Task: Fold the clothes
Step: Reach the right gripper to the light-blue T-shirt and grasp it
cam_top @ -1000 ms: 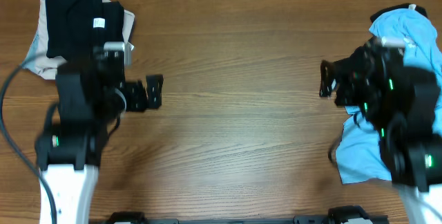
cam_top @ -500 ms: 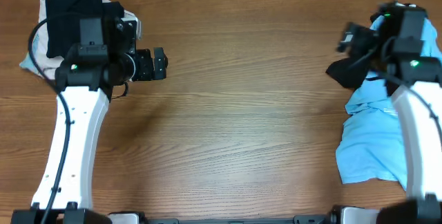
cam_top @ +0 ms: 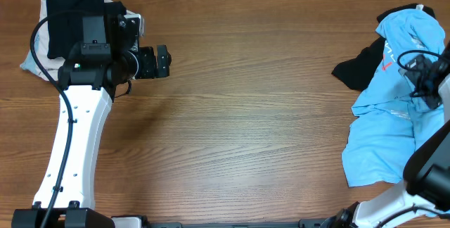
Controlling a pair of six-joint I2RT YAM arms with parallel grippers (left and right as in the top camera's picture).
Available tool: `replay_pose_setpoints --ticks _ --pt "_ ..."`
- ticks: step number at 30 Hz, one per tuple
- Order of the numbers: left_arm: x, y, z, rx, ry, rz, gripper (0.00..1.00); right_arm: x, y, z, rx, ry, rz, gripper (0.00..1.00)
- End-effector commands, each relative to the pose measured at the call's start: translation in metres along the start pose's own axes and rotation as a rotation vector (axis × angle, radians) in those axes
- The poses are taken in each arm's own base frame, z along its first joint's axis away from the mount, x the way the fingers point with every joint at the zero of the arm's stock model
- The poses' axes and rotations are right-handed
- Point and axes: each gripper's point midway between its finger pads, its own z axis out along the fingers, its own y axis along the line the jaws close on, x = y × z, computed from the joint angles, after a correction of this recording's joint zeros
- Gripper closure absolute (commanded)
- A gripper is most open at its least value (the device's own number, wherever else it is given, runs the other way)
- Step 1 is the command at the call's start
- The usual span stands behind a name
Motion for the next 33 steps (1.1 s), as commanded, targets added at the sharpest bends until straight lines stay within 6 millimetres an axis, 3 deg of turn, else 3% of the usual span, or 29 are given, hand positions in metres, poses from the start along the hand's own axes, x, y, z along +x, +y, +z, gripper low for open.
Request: replay_pose_setpoints --ticks 1,7,19,24,30,33 --pt "-0.008 -0.004 -0.002 0.001 -0.02 0.042 0.0 -0.008 -0.014 0.013 0.017 0.006 0.037 0.11" --pt "-0.009 -0.005 -0.002 0.003 -0.026 0.046 0.0 -0.012 -0.016 0.03 0.025 -0.009 -0.04 0.12" --pt "-0.009 -0.005 -0.002 0.003 -0.026 0.046 0.0 0.009 -0.022 0.059 0.049 0.071 -0.055 0.35" --pt "-0.009 -0.005 -0.002 0.003 -0.027 0.046 0.0 0.01 -0.022 0.059 0.05 0.072 -0.052 0.58" --pt "-0.01 -0.003 -0.002 -0.009 -0.03 0.047 0.0 0.009 -0.021 0.057 0.042 0.072 -0.048 0.96" --pt "-0.014 -0.003 -0.002 -0.011 -0.045 0.049 0.03 0.005 -0.02 0.047 0.036 0.057 -0.041 0.96"
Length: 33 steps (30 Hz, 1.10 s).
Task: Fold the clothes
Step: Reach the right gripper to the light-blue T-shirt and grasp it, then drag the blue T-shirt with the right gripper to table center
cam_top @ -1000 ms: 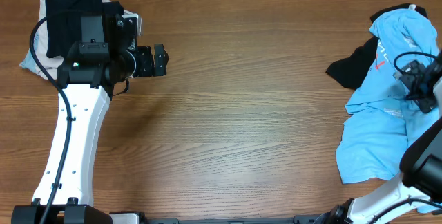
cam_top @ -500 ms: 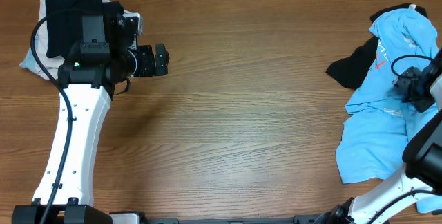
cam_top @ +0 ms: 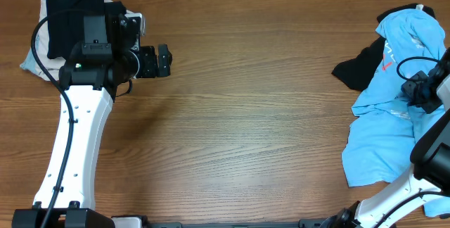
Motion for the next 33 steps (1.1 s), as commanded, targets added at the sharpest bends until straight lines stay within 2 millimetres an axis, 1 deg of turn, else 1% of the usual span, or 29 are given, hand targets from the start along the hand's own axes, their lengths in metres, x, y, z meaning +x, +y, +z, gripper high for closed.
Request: replay_pose_setpoints --ticks 1,2,4,7,8,9,12,14,16,18,20,21,23,24,25,26,27,28,30,31,33 --pt "-0.013 -0.001 -0.003 -0.011 -0.041 0.043 0.03 -0.012 0.005 -0.018 -0.017 -0.041 0.007 0.96" --pt "-0.017 -0.001 -0.003 -0.011 -0.054 0.045 0.03 -0.015 0.006 -0.024 -0.021 -0.05 0.007 0.96" --pt "-0.024 -0.001 -0.006 -0.011 -0.082 0.045 0.05 -0.022 0.008 -0.043 -0.03 -0.071 0.007 0.96" --pt "-0.039 -0.003 -0.016 -0.01 -0.122 0.05 0.06 -0.032 0.019 -0.082 -0.097 -0.094 -0.002 0.96" --pt "-0.043 -0.003 -0.02 -0.011 -0.135 0.051 0.06 -0.032 0.027 -0.096 -0.142 -0.09 -0.005 0.96" --pt "-0.053 -0.003 -0.027 -0.016 -0.16 0.052 0.06 -0.03 0.044 -0.123 -0.241 -0.07 -0.017 0.96" --pt "-0.067 -0.001 -0.043 -0.022 -0.199 0.049 0.06 -0.014 0.084 -0.166 -0.425 -0.031 -0.115 0.96" --pt "-0.076 0.002 -0.053 -0.03 -0.222 0.045 0.07 0.002 0.107 -0.187 -0.489 -0.014 -0.171 0.96" --pt "-0.083 0.006 -0.063 -0.041 -0.244 0.038 0.08 0.024 0.135 -0.205 -0.535 -0.003 -0.263 0.96" --pt "-0.09 0.014 -0.071 -0.058 -0.266 0.025 0.09 0.051 0.167 -0.221 -0.581 0.01 -0.352 0.96" --pt "-0.096 0.027 -0.08 -0.082 -0.29 0.005 0.09 0.087 0.205 -0.237 -0.637 0.034 -0.465 0.96" --pt "-0.098 0.034 -0.083 -0.093 -0.299 -0.006 0.09 0.104 0.221 -0.242 -0.66 0.047 -0.505 0.96" --pt "-0.1 0.053 -0.091 -0.126 -0.314 -0.036 0.09 0.151 0.26 -0.258 -0.722 0.073 -0.62 0.96" --pt "-0.101 0.062 -0.093 -0.141 -0.319 -0.05 0.09 0.171 0.275 -0.266 -0.748 0.079 -0.662 0.96" --pt "-0.1 0.072 -0.097 -0.159 -0.324 -0.068 0.09 0.197 0.293 -0.277 -0.786 0.082 -0.713 0.96" --pt "-0.1 0.081 -0.099 -0.174 -0.327 -0.082 0.09 0.218 0.307 -0.286 -0.817 0.082 -0.753 0.96" --pt "-0.099 0.091 -0.103 -0.191 -0.331 -0.097 0.09 0.244 0.322 -0.296 -0.85 0.08 -0.796 0.96" --pt "-0.099 0.1 -0.106 -0.206 -0.335 -0.108 0.09 0.265 0.333 -0.305 -0.873 0.077 -0.828 0.96" --pt "-0.097 0.115 -0.112 -0.234 -0.341 -0.125 0.09 0.315 0.351 -0.325 -0.923 0.069 -0.904 0.93" --pt "-0.096 0.123 -0.115 -0.249 -0.343 -0.134 0.09 0.341 0.357 -0.334 -0.946 0.068 -0.944 0.92" --pt "-0.093 0.134 -0.119 -0.272 -0.342 -0.136 0.09 0.386 0.362 -0.347 -0.978 0.074 -1.02 0.9"
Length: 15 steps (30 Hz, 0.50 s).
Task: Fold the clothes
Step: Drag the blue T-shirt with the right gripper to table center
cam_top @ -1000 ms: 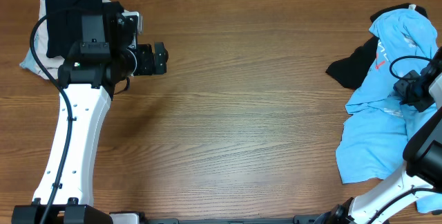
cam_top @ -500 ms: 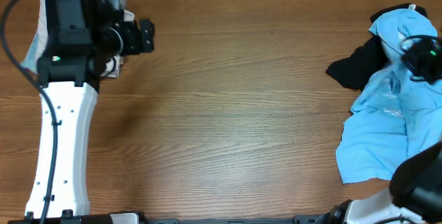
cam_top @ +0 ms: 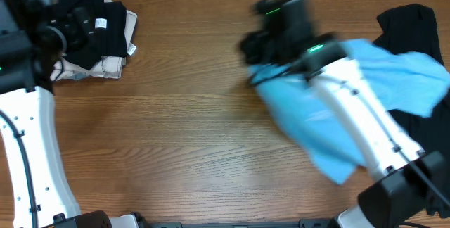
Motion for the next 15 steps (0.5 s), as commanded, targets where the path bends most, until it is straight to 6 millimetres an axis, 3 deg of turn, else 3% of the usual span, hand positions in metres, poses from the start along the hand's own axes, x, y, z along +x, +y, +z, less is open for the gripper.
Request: replay_pose_setpoints --ticks 1,4,8,11,13,15 --pt "-0.009 0.022 -0.008 -0.046 -0.021 0.03 0.09 0.028 0.069 0.019 -0.056 0.026 -0.076 0.88" --pt "-0.009 0.031 -0.01 -0.064 -0.02 0.048 0.09 0.063 0.109 0.03 -0.107 0.094 -0.146 0.83" --pt "-0.009 0.036 -0.01 -0.091 -0.018 0.07 0.08 0.097 0.131 0.03 -0.126 0.172 -0.196 0.75" --pt "-0.008 0.035 -0.01 -0.085 -0.015 0.069 0.08 0.103 0.121 0.02 -0.091 0.21 -0.174 0.52" --pt "-0.007 0.027 -0.009 -0.052 -0.012 0.075 0.08 0.094 0.097 0.009 -0.028 0.204 -0.105 0.47" --pt "-0.006 0.007 -0.007 0.031 -0.01 0.108 0.09 0.078 0.065 -0.003 0.054 0.177 -0.037 0.4"
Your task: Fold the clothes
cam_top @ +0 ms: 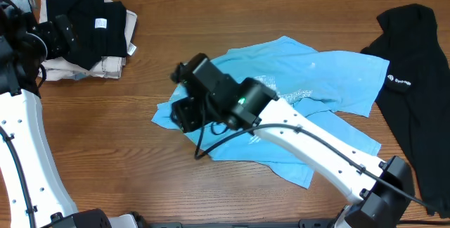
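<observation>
A light blue T-shirt (pixel 316 80) lies spread and rumpled across the middle of the table. My right gripper (pixel 181 112) is down on its left edge, shut on the bunched cloth there, with the arm reaching over the shirt from the lower right. A black garment (pixel 408 94) lies at the right edge. At the far left, a stack of folded clothes (pixel 98 34), black on beige, rests by the back edge. My left gripper (pixel 62 31) hangs open just over the stack's left side, holding nothing.
Bare wood table (pixel 105 150) shows at the front left and between the stack and the shirt. The right arm's white link (pixel 316 147) crosses the shirt's lower half. The back edge of the table runs along the top.
My right gripper has moved further left and down with the blue shirt, which now lies spread on the table's middle. The left arm has barely moved.
The blue shirt first lay heaped with the black garment at the right, my right gripper over it and my left gripper out right of the stack. Later the right gripper held the shirt mid-table and the left had drawn back. Now the shirt is spread.
</observation>
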Controlling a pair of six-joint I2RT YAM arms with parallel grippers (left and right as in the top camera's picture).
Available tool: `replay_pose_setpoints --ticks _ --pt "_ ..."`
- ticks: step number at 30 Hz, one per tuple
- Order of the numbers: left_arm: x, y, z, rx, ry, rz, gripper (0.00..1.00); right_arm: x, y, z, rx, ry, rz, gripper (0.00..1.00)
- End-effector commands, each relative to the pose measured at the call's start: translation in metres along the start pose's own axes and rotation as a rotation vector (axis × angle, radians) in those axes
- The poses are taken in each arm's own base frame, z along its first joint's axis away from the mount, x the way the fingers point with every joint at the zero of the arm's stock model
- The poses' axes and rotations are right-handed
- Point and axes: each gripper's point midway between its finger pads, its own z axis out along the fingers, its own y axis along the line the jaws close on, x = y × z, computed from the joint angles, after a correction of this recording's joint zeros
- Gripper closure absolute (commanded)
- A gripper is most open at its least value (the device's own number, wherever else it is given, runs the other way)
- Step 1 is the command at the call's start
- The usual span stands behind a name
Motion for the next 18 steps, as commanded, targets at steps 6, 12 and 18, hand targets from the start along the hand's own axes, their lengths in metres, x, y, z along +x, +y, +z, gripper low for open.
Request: replay_pose_setpoints --ticks 6,12,18 --pt "0.006 -0.098 0.004 0.277 -0.012 0.327 0.1 -0.042 -0.184 -0.1 0.345 -0.195 0.391 0.04" --pt "0.047 -0.179 0.032 0.442 0.07 0.566 0.08 -0.025 -0.296 -0.162 0.4 -0.255 0.643 0.03" --pt "0.115 -0.258 0.073 0.6 0.195 0.769 0.09 -0.005 -0.344 -0.195 0.429 -0.29 0.735 0.03"
